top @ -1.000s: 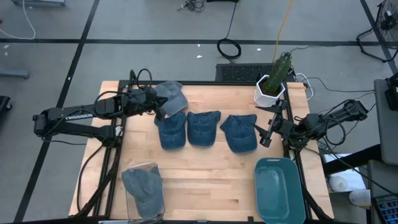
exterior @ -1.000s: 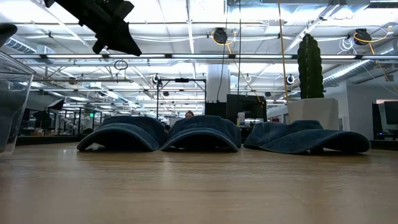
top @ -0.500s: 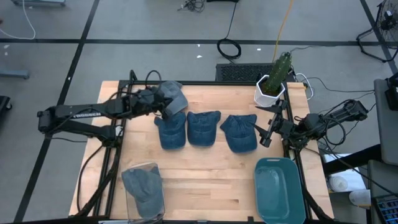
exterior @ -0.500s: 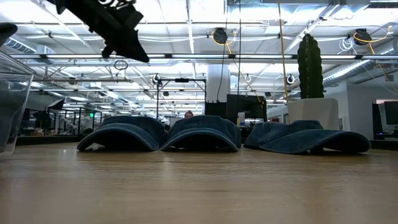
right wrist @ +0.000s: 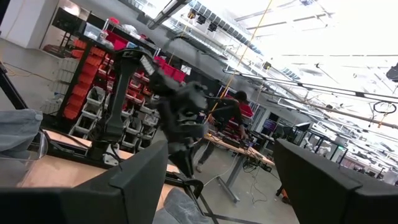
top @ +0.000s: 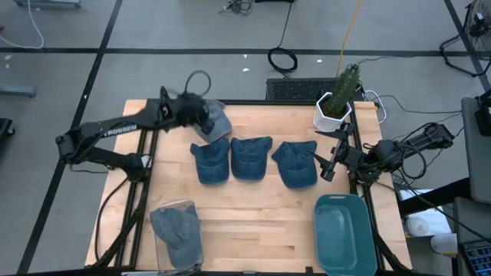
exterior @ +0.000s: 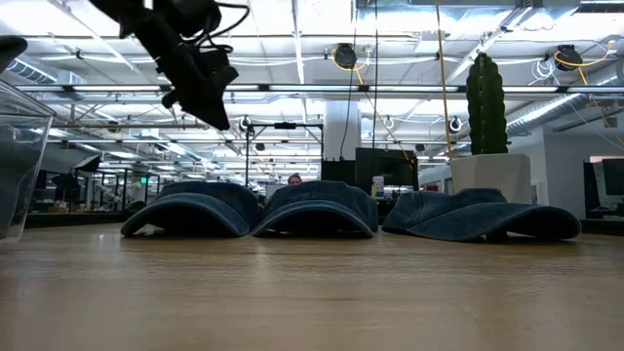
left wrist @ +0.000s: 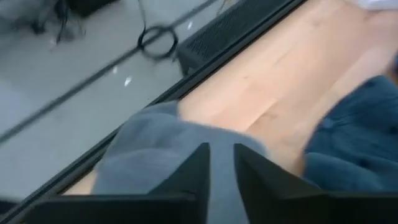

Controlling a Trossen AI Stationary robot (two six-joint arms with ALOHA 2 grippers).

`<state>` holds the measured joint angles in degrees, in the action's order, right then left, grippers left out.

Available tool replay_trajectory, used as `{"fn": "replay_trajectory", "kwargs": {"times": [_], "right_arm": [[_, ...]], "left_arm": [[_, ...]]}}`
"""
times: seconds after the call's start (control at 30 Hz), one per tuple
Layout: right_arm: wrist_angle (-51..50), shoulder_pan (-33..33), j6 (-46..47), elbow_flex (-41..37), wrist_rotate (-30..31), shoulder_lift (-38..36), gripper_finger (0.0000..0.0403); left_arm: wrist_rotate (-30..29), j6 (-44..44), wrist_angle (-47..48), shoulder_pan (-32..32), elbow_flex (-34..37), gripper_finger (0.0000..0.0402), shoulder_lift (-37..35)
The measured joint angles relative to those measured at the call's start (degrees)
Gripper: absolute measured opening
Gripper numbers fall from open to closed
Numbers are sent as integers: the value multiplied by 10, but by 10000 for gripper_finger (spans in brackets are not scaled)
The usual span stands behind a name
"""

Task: Pick & Place hat
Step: Put the gray cap into the transparent bin

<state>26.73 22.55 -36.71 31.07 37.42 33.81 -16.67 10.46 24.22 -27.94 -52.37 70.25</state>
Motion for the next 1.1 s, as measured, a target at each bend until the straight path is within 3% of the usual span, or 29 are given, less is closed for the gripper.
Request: {"fn": "replay_trajectory", "kwargs": {"times": [0.23, 0.33, 0.43, 0.6, 0.73, 0.83, 1.1], "right_arm": [[0, 0, 0, 0, 0, 0, 279], [0, 0, 0, 0, 0, 0, 279], [0, 0, 0, 0, 0, 0, 279], [0, 0, 0, 0, 0, 0, 279], [0, 0, 0, 0, 0, 0, 279], [0, 0, 0, 0, 0, 0, 279], [0, 0, 0, 0, 0, 0, 279]], "left_arm": [[116, -8, 159, -114, -160, 212, 111], [164, -40, 245, -145, -234, 243, 190], [167, -44, 330, -179, -310, 261, 265], [193, -77, 431, -225, -394, 266, 368], [248, -115, 455, -253, -413, 256, 409], [273, -117, 457, -269, -412, 250, 427], [258, -111, 462, -271, -412, 233, 437]]}}
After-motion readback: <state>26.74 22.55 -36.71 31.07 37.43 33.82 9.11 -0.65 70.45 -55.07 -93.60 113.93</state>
